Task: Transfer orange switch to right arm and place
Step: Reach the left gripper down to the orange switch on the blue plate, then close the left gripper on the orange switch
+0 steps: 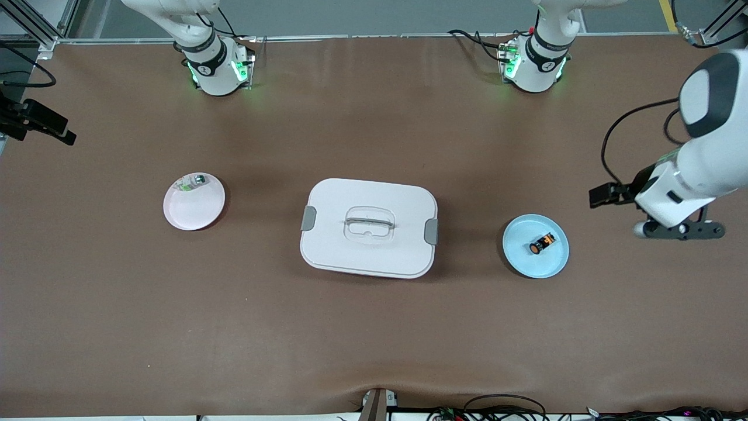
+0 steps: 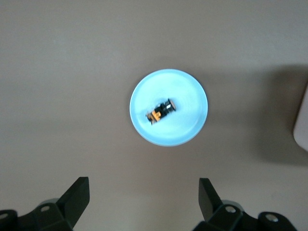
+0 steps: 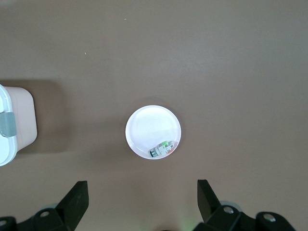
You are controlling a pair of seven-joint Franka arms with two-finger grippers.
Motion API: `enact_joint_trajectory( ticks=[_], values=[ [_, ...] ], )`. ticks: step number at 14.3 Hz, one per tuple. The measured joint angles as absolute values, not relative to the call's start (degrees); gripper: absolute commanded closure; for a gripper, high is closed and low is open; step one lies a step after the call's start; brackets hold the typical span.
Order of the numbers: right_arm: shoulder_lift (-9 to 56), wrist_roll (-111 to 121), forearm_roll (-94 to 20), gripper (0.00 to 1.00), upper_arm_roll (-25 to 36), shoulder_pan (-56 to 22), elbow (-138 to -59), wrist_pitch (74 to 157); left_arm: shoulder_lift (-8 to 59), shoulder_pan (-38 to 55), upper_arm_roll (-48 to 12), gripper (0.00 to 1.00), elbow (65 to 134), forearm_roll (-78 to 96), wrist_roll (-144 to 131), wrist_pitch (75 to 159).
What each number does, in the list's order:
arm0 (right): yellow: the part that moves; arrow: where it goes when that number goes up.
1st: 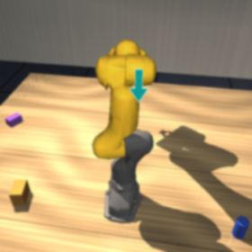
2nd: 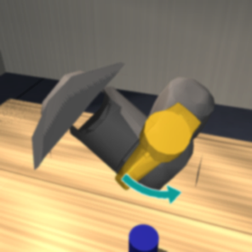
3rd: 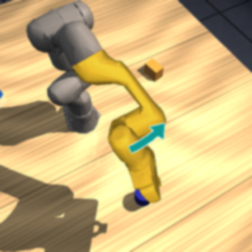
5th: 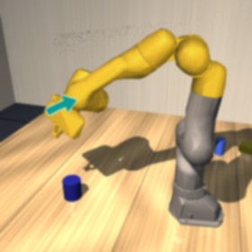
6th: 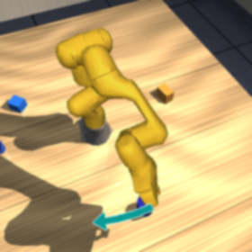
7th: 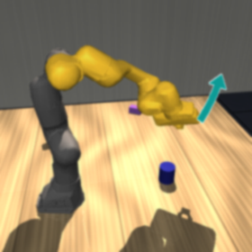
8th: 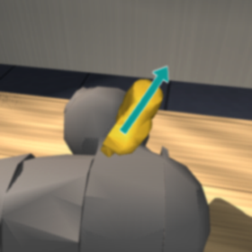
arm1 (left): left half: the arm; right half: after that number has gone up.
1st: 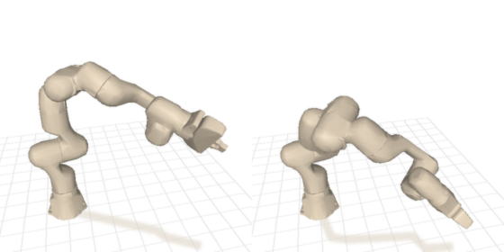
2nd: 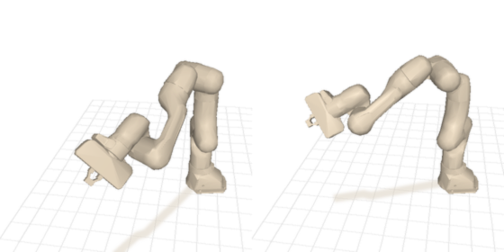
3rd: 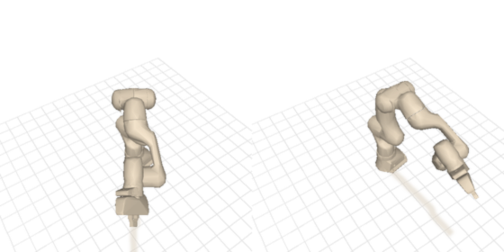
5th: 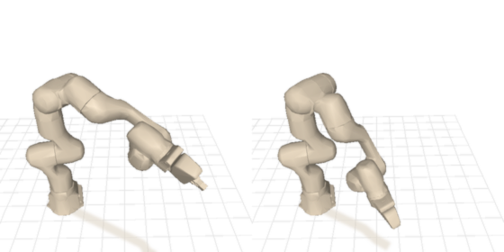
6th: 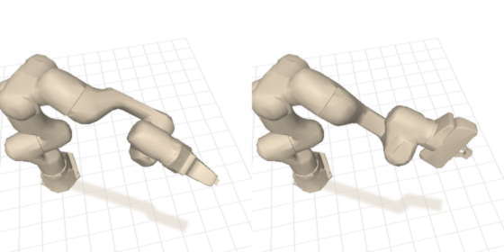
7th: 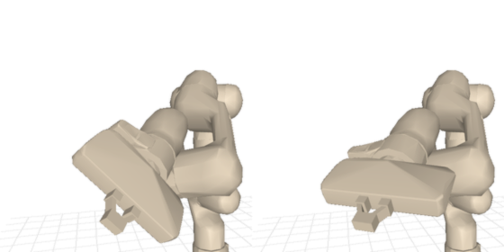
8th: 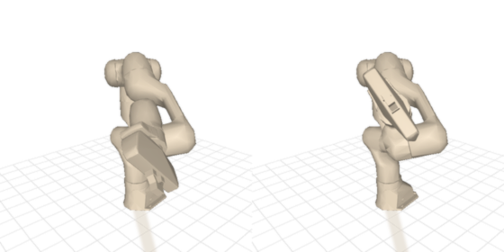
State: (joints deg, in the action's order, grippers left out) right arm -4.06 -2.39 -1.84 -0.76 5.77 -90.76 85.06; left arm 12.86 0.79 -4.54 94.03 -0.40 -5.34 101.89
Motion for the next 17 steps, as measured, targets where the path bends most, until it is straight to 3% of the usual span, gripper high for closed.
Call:
enact_joint_trajectory(
  ticks=[4, 12, 17],
  values=[
    [-4.05, -2.39, -1.84, 0.0, -0.76, 5.77, -90.74, 85.06, 14.78, 0.55, -4.5, 0.0, 103.93, -0.35, -16.48, 113.83],
    [-4.03, -2.39, -1.84, 0.0, -0.76, 5.77, -90.72, 85.06, 21.99, 0.02, -4.47, 0.0, 115.25, 4.72, -23.02, 136.27],
    [-4.03, -2.39, -1.84, 0.0, -0.77, 5.77, -90.71, 85.06, 25.88, 0.55, -4.54, 0.0, 116.58, 4.72, -23.04, 141.7]
  ],
)
